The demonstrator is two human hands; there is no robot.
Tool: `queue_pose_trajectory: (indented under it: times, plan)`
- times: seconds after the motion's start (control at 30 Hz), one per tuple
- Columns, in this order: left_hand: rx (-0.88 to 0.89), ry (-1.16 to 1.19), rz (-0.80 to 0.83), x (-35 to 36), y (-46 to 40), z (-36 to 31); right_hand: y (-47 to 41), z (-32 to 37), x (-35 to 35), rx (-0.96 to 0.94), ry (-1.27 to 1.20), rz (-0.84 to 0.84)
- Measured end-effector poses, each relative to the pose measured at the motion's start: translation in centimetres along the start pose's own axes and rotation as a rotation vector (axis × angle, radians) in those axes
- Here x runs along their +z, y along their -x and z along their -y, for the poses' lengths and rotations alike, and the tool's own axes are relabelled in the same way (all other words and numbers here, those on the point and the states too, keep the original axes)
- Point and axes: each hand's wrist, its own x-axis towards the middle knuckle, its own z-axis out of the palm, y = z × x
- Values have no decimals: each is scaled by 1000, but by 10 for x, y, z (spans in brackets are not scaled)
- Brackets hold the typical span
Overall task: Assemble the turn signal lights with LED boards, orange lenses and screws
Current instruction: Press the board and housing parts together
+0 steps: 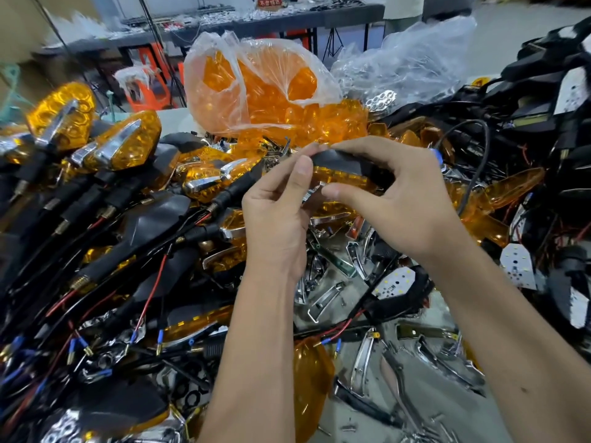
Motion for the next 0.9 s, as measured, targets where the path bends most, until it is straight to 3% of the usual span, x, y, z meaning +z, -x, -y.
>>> queue_pose_trajectory:
  times: [0.33, 0.57, 0.67, 0.77, 0.9]
  plan:
    - [-106, -47, -105, 4, 1, 7, 1, -1, 3, 22, 184, 60]
    - [-65, -210, 198, -7, -3, 3, 0, 15, -5, 558, -411, 194]
    - [-69, -144, 275, -5, 1, 1, 0, 14, -7, 705, -619, 406]
    - [-52, -81, 210, 0, 1, -1, 0, 15, -5, 765, -783, 609]
    - [-88, 117, 25, 9, -6, -5, 4, 16, 14, 874, -836, 729]
